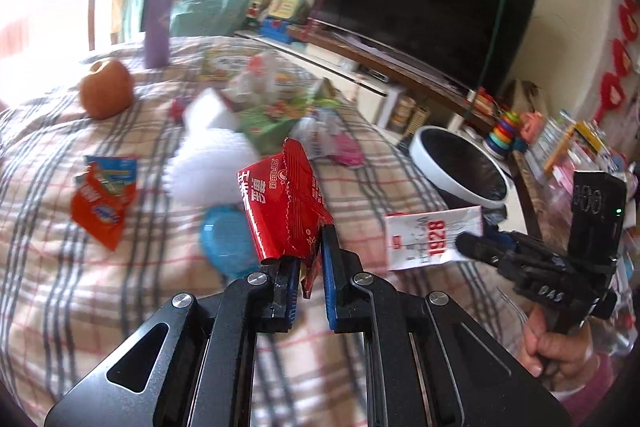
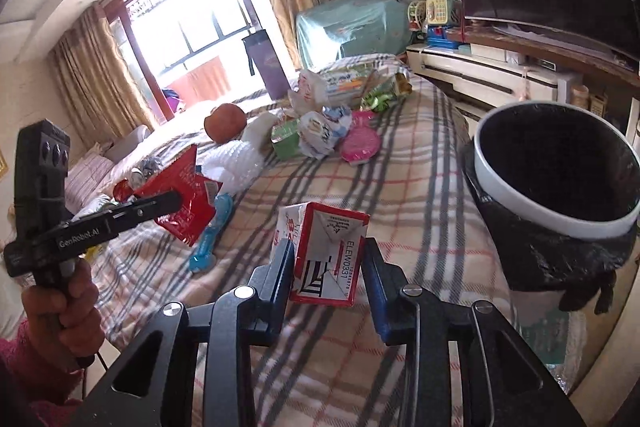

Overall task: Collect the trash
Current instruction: 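Grasp the red snack bag with the left tool while the right tool grasps the milk carton, then carry the red bag and carton over the bin and release both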

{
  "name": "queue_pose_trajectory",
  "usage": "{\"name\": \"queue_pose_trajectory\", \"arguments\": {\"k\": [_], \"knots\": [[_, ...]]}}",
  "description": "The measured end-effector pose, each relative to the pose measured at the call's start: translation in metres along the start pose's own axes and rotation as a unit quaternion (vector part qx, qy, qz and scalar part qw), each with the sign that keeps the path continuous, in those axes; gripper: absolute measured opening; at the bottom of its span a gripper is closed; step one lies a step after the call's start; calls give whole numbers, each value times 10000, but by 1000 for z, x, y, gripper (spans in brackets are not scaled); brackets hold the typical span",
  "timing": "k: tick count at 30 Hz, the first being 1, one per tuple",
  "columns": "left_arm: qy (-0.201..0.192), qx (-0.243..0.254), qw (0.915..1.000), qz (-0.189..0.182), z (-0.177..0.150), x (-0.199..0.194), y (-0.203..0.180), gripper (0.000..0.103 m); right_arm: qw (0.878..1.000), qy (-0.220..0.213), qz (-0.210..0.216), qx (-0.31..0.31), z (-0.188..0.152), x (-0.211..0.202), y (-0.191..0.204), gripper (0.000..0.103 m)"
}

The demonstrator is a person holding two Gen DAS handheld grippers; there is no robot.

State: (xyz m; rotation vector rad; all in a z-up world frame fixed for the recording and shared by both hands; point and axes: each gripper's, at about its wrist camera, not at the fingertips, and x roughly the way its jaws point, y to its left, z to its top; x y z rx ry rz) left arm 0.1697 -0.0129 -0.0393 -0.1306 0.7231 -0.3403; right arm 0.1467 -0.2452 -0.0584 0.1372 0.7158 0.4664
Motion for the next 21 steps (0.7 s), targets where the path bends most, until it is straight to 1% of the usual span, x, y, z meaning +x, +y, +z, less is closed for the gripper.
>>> {"name": "queue_pose_trajectory", "arguments": {"k": [3, 7, 9, 12, 13, 14, 17, 21], "knots": [[85, 63, 9999, -84, -2, 6, -10, 9, 9996, 173, 222, 87, -10, 4, -6, 36], [194, 129, 9997, -64, -5, 14, -15, 9, 9984, 406, 366, 116, -17, 15, -6, 40], [254, 118, 9996, -48, -7, 17, -14, 9, 9979, 426, 461, 168, -18, 20, -6, 45], [299, 144, 9994, -38, -8, 19, -16, 9, 9976, 473, 485, 174, -18, 28, -5, 48], [308, 156, 9994, -36, -9, 19, -16, 9, 9975, 477, 493, 164, -18, 30, -5, 47], [318, 163, 9994, -44, -9, 20, -17, 9, 9976, 479, 474, 150, -18, 31, -5, 43], [353, 199, 9991, -80, -7, 24, -21, 9, 9983, 387, 410, 154, -17, 25, -7, 35], [424, 310, 9983, -238, -4, 31, -33, 9, 9995, 138, 134, 248, -12, 9, -17, 33]]}}
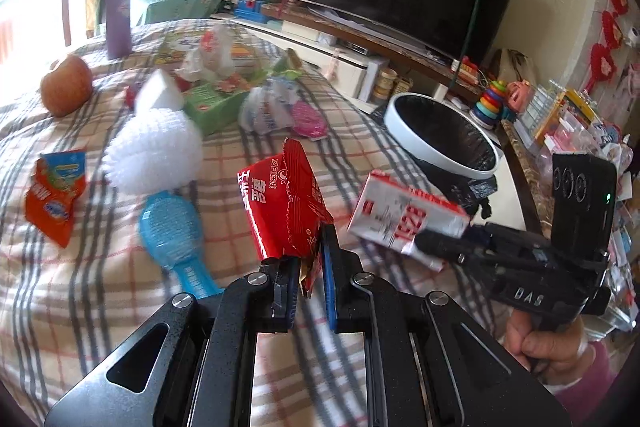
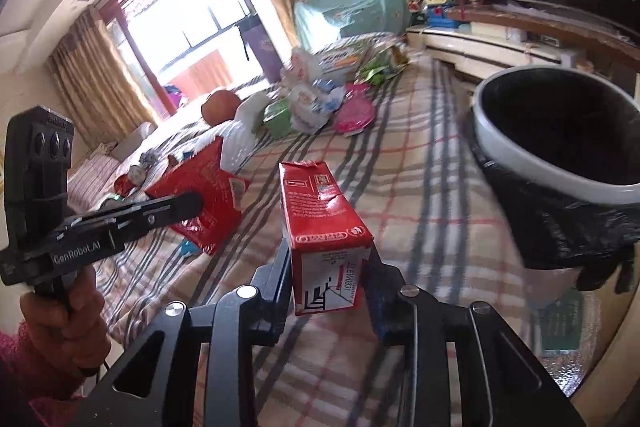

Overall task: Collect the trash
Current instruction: 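Carry the red bag and carton over the bin and release both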

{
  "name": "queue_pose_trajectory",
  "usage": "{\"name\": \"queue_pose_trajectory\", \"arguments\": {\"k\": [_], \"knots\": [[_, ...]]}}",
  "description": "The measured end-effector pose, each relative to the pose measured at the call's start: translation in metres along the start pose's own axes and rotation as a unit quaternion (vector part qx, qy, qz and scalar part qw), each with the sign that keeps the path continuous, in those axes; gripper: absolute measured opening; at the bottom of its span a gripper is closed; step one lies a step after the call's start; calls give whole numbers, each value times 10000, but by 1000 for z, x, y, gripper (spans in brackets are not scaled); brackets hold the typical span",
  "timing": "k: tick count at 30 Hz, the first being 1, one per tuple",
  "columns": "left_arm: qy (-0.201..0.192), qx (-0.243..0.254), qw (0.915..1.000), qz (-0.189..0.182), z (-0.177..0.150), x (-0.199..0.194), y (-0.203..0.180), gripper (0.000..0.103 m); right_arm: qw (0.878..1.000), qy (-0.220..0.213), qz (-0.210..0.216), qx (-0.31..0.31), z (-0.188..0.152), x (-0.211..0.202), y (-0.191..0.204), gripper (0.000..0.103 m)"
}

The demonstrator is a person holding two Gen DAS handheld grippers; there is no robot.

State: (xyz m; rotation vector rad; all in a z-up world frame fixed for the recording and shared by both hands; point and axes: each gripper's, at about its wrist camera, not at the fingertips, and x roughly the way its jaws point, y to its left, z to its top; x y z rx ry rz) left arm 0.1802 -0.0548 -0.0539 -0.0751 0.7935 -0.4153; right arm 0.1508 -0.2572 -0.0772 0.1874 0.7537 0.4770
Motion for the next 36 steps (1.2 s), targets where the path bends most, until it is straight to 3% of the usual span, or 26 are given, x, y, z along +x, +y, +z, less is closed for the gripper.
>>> {"name": "queue_pose_trajectory", "arguments": {"k": [11, 24, 36], "knots": [[82, 623, 9968, -504, 25, 25, -62, 9, 9931, -695, -872, 370, 18, -62, -43, 32], [240, 1062, 9901, -881, 61, 61, -116, 9, 9825, -840, -1442, 829, 33, -88, -97, 32], [366, 1242, 9860, -1054, 94, 98, -148, 9, 9791, -674, -1703, 882, 52, -85, -127, 32]]}}
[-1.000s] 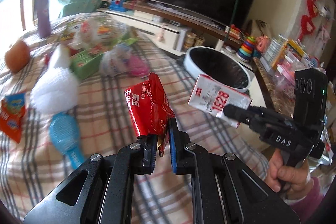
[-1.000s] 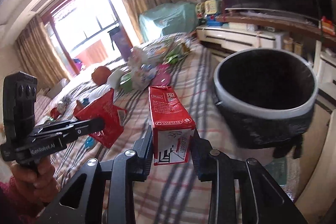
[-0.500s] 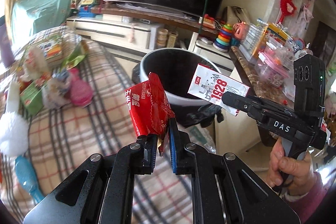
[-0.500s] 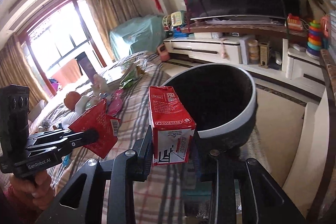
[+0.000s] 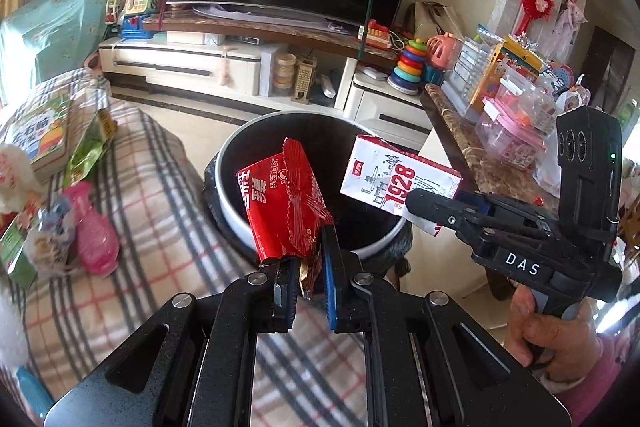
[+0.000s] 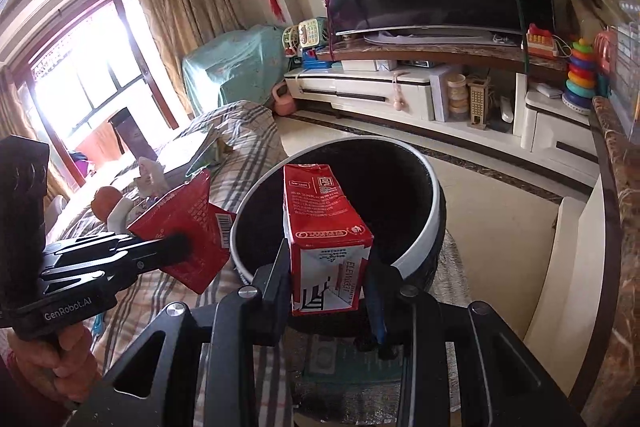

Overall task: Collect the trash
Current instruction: 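Carry the red bag and carton over the bin and release both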

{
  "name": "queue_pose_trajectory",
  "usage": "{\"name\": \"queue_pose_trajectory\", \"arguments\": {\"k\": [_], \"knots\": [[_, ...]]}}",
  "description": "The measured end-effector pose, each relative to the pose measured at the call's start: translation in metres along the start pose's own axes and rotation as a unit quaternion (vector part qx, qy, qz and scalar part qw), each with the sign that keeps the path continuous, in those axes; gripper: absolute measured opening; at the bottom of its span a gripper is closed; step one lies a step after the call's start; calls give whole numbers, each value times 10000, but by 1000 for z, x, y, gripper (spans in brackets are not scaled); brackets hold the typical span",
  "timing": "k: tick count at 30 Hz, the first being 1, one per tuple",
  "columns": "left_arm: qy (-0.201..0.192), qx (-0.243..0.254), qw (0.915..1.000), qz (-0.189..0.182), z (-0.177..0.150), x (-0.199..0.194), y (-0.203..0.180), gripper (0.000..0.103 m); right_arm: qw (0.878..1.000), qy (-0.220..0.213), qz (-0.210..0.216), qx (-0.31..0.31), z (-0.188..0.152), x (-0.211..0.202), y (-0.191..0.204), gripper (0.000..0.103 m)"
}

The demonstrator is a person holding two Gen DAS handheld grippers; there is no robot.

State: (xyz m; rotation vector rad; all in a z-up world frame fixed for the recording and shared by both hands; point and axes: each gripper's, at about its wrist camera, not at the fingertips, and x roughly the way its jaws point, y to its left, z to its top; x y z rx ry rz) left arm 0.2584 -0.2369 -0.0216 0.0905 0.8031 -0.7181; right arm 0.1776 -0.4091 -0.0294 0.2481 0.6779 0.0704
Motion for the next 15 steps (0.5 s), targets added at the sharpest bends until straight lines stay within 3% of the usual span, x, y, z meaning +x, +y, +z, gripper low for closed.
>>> {"name": "queue_pose_trajectory", "arguments": {"k": [15], "knots": [[190, 63, 9998, -89, 22, 35, -4, 9, 9997, 213, -141, -59, 19, 24, -17, 32]]}}
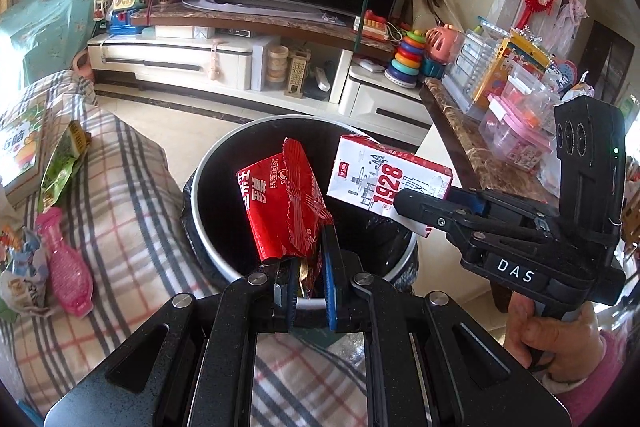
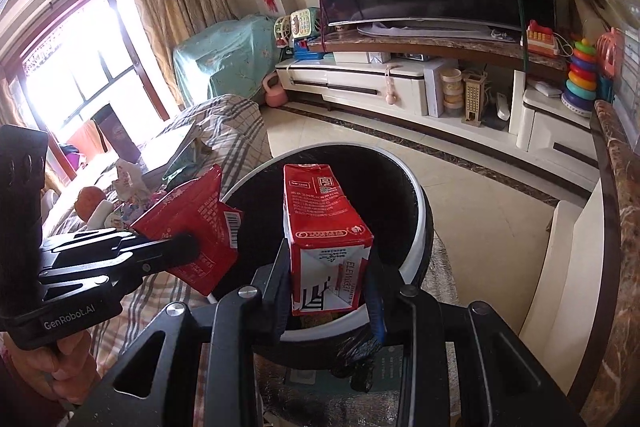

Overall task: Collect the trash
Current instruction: 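Carry the red bag and carton over the bin and release both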

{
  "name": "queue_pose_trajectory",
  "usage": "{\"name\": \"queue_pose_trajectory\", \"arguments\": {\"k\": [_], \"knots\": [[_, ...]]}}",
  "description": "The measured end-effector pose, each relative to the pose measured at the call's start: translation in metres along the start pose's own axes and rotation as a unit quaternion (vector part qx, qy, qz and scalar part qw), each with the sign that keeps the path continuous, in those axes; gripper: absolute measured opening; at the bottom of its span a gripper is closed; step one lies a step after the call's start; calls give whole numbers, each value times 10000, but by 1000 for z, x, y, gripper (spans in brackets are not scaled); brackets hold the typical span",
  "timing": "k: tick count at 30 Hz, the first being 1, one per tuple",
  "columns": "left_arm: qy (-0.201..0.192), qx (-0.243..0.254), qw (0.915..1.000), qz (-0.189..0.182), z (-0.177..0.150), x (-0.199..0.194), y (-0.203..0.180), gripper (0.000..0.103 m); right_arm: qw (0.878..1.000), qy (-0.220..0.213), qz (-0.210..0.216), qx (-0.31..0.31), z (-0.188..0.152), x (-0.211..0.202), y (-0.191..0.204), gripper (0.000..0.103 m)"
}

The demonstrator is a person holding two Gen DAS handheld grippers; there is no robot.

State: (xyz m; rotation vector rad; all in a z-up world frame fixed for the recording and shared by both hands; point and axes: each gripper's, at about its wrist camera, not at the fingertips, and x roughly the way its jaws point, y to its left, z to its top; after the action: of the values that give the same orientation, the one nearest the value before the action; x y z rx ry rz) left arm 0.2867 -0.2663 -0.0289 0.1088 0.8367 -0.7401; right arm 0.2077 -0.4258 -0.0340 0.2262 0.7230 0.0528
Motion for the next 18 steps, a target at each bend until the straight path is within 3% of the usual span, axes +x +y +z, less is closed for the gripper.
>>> {"name": "queue_pose_trajectory", "arguments": {"k": [10, 14, 18], "knots": [[169, -63, 9998, -35, 7, 20, 4, 10, 9999, 152, -78, -4, 8, 15, -8, 32], [201, -96, 9998, 6, 7, 22, 5, 27, 9997, 218, -31, 67, 11, 20, -14, 35], [147, -92, 9998, 128, 2, 16, 7, 37, 9996, 181, -7, 220, 12, 19, -20, 39]]}}
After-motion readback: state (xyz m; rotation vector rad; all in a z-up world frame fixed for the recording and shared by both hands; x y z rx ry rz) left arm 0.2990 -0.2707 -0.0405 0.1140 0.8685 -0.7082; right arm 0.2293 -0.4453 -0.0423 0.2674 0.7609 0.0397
